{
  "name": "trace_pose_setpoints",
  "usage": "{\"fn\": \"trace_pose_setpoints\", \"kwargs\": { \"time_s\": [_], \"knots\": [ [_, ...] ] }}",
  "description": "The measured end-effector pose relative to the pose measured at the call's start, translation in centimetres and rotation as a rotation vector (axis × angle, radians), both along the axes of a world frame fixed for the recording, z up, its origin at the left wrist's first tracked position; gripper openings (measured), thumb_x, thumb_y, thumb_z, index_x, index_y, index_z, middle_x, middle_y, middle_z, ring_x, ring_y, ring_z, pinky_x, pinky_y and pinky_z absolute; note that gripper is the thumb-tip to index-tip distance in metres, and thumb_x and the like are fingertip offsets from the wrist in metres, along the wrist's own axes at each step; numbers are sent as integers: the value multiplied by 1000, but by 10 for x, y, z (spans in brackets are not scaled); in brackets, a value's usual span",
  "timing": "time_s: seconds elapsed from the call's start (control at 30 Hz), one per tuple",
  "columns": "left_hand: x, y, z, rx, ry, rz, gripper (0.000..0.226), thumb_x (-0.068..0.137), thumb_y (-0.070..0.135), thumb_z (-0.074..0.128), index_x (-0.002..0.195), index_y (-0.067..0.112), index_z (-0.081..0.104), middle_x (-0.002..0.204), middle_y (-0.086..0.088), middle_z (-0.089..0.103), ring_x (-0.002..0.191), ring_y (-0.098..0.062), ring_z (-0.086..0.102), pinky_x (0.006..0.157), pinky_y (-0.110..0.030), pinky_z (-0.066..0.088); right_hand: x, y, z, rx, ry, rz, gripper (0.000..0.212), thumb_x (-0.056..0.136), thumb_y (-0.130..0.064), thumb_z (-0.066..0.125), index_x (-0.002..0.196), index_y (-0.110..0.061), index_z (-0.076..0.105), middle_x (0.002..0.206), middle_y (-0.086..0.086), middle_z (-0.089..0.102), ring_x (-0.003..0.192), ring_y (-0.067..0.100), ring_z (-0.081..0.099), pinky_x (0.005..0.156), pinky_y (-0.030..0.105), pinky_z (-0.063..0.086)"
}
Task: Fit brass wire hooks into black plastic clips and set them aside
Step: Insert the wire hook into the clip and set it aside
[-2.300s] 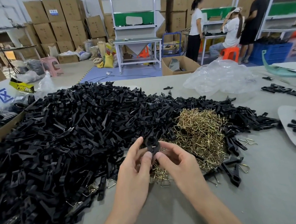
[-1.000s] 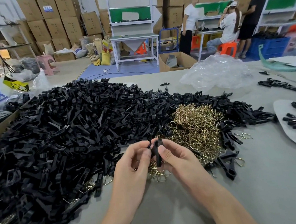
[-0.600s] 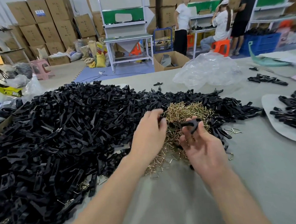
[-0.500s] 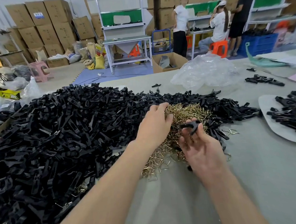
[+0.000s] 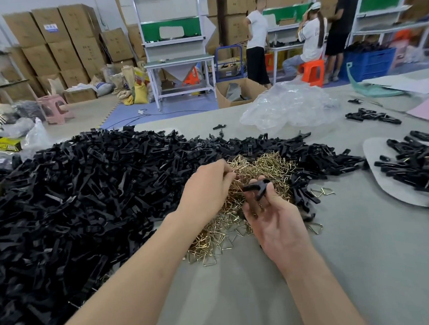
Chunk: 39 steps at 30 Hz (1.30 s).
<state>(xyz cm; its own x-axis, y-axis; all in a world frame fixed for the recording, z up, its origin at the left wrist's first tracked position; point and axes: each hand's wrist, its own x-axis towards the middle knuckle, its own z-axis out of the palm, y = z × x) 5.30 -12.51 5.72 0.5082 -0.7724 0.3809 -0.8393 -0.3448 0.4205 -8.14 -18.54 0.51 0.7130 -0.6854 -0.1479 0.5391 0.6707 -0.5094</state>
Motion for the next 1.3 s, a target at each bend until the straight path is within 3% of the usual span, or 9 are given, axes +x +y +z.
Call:
{"fn": "trace_pose_setpoints", "kwargs": {
  "time_s": [0.17, 0.3, 0.43, 0.63, 0.8, 0.97, 1.1, 1.2, 1.3],
  "knots": [
    [0, 22, 2, -143, 282, 10, 25, 101, 41, 51, 94, 28, 71, 77, 8, 70, 62, -4, 63, 58, -28, 53, 1, 4, 1, -26, 9, 45, 30, 82, -23, 65, 110, -14, 67, 106, 5, 76, 93, 17, 74, 74, 32, 61],
    [-6, 40, -9, -167, 314, 37, 30, 102, 39, 49, 102, 22, 74, 99, 10, 62, 88, 1, 58, 76, -8, 40, 1, 10, 4, -123, 34, 120, 29, 88, -25, 61, 114, -12, 67, 121, 9, 72, 109, 21, 71, 83, 33, 60],
    [-14, 59, -19, -262, 421, 43, 24, 101, 31, 54, 117, 31, 72, 103, 14, 68, 94, -8, 64, 87, -25, 47, 4, 16, 7, -218, 61, 202, 39, 90, -24, 59, 125, -6, 61, 129, 14, 68, 123, 28, 64, 95, 41, 55],
    [-24, 80, -36, -472, 721, 38, 20, 100, 20, 59, 98, 32, 75, 90, 12, 76, 82, -4, 70, 71, -18, 55, 8, 25, 6, -288, 90, 302, 42, 92, -19, 59, 130, -1, 58, 130, 16, 67, 123, 31, 62, 96, 42, 57],
    [-31, 91, -44, -642, 937, 66, 16, 102, 18, 54, 102, 18, 70, 80, -1, 74, 66, -18, 70, 57, -24, 56, 12, 21, 4, -167, 48, 256, 35, 87, -19, 61, 118, -4, 67, 110, 15, 72, 93, 22, 69, 78, 34, 62],
    [-48, 91, -48, -500, 1042, -65, 24, 101, 22, 54, 96, 27, 77, 63, 0, 62, 55, -15, 58, 51, -24, 48, 15, 17, -1, -120, 57, 233, 36, 85, -25, 61, 117, -13, 71, 105, 10, 74, 80, 19, 72, 73, 35, 62],
    [-57, 87, -45, -424, 1142, -146, 24, 102, 16, 52, 97, 9, 74, 75, -2, 69, 59, -15, 62, 50, -23, 49, 16, 24, -3, -149, 126, 326, 35, 89, -34, 60, 119, -19, 70, 91, 8, 69, 62, 21, 58, 63, 37, 42],
    [-62, 86, -45, -368, 1152, -156, 24, 101, 15, 52, 93, 1, 71, 70, -2, 68, 52, -15, 59, 47, -22, 46, 16, 29, -3, -217, 198, 380, 35, 90, -39, 59, 116, -20, 73, 68, 3, 60, 47, 17, 44, 46, 27, 41],
    [-63, 88, -44, -386, 1178, -140, 27, 101, 16, 53, 92, -3, 69, 68, -4, 68, 50, -15, 58, 47, -21, 46, 15, 36, 0, -260, 191, 422, 30, 89, -39, 59, 108, -23, 76, 67, 1, 59, 40, 14, 40, 36, 24, 40]
  ]
}}
